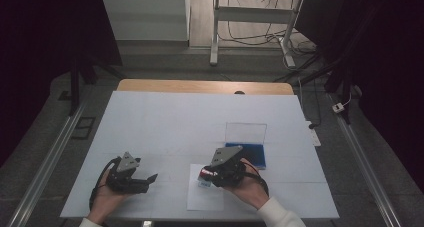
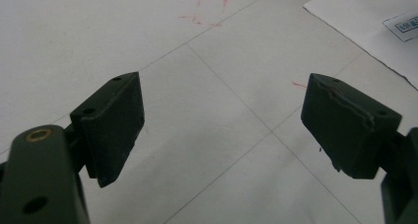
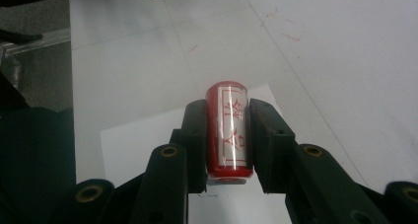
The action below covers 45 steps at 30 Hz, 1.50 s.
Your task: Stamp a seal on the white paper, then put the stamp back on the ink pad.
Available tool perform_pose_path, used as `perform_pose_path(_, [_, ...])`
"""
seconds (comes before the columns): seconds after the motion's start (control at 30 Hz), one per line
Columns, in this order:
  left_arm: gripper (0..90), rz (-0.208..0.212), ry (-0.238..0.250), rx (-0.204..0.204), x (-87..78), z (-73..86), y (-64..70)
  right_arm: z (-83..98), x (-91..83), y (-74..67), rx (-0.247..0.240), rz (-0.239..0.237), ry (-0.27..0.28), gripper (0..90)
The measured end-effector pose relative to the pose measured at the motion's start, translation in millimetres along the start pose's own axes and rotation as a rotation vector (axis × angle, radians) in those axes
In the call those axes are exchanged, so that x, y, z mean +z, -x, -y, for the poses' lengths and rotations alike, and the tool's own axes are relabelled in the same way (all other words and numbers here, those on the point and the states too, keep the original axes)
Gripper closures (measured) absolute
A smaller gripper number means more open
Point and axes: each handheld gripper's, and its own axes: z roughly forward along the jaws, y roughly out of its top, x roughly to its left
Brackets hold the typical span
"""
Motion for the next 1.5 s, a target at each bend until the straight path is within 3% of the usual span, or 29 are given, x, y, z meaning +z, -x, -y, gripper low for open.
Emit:
perform_pose_path(0.53, [17.3,0.0,0.0,0.002,-0.4,0.1,-0.2,-0.5,-11.0,6.3,0.01,0.038,0.005,69.1])
perform_pose_path(0.83, [17.2,-0.002,-0.001,0.003,-0.2,0.6,-0.2,2.2,-29.8,19.6,0.047,0.073,0.054,69.1])
perform_pose_path(1.5, [17.2,-0.002,-0.003,0.008,-0.4,0.7,-0.1,13.8,-49.3,41.3,0.099,0.151,0.063,69.1])
